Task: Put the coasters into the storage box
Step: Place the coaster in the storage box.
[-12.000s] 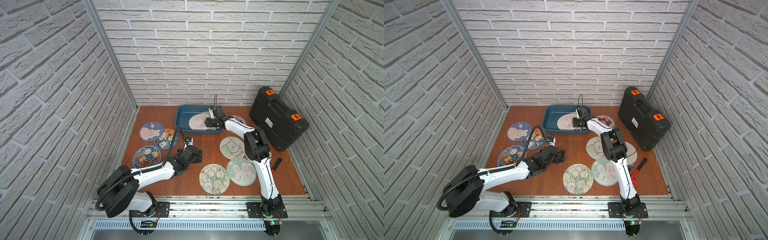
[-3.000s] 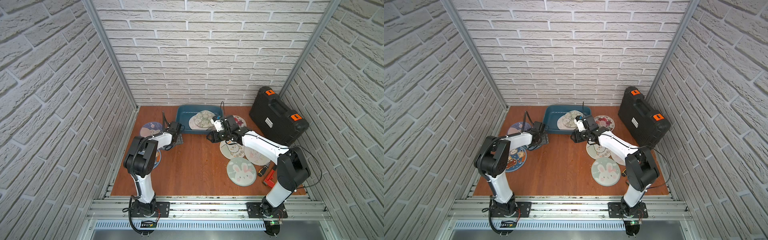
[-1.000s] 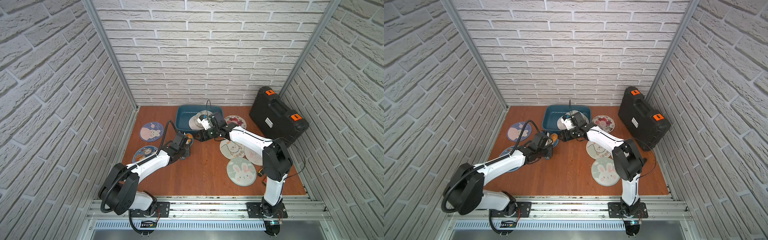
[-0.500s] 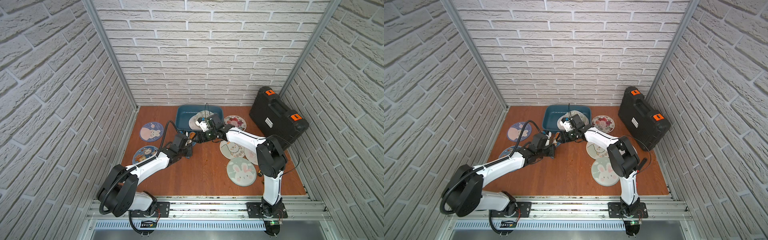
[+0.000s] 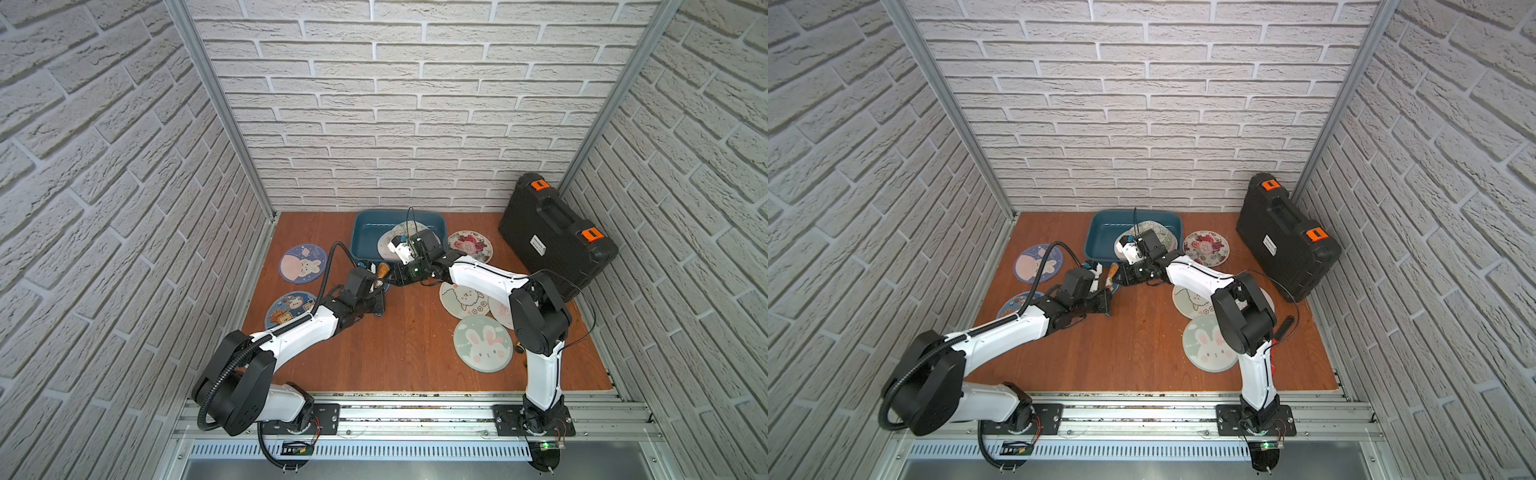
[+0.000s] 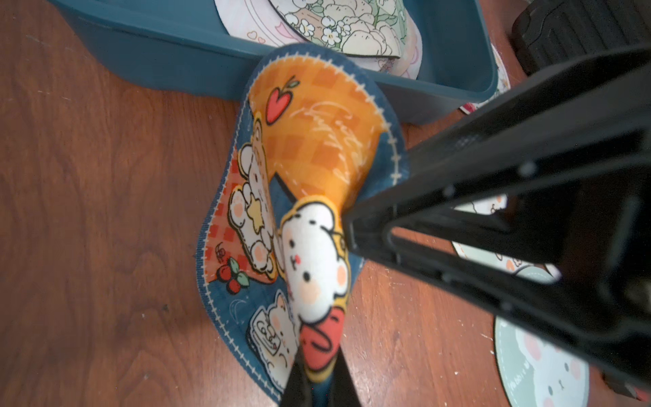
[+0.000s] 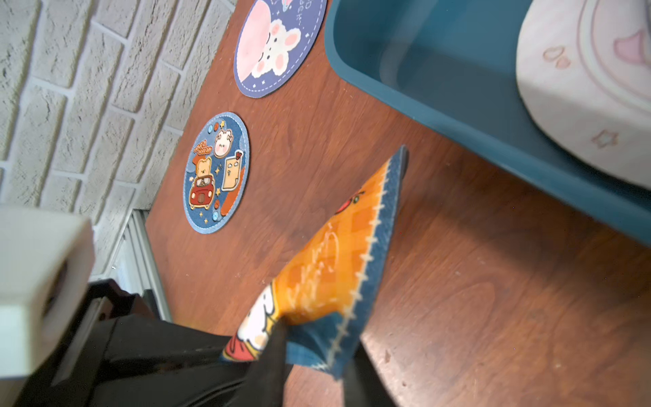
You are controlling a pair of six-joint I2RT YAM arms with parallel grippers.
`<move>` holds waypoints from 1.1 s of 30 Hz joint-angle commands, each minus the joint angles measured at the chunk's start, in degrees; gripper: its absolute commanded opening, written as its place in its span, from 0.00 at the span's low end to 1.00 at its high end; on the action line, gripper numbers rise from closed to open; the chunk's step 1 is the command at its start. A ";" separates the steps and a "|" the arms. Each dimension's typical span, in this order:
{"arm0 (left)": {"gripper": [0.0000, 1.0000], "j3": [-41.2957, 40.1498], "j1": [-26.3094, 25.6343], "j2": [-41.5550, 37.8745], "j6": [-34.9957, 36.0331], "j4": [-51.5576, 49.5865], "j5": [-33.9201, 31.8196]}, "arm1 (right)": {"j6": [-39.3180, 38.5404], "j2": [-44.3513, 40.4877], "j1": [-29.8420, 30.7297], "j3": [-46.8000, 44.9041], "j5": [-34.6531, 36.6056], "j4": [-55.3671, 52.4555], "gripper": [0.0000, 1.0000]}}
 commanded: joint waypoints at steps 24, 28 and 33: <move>0.91 -5.50 -0.30 -7.38 -1.25 1.33 -10.32 | -7.08 0.85 1.18 17.13 3.53 -5.66 0.06; 0.92 -7.22 -0.33 -10.89 -1.01 1.05 -12.57 | -7.73 1.84 0.68 21.62 5.03 -5.51 0.06; 0.93 -8.90 -0.16 -15.56 -0.92 -1.24 -15.56 | -6.14 4.15 -1.23 25.54 6.04 -1.60 0.06</move>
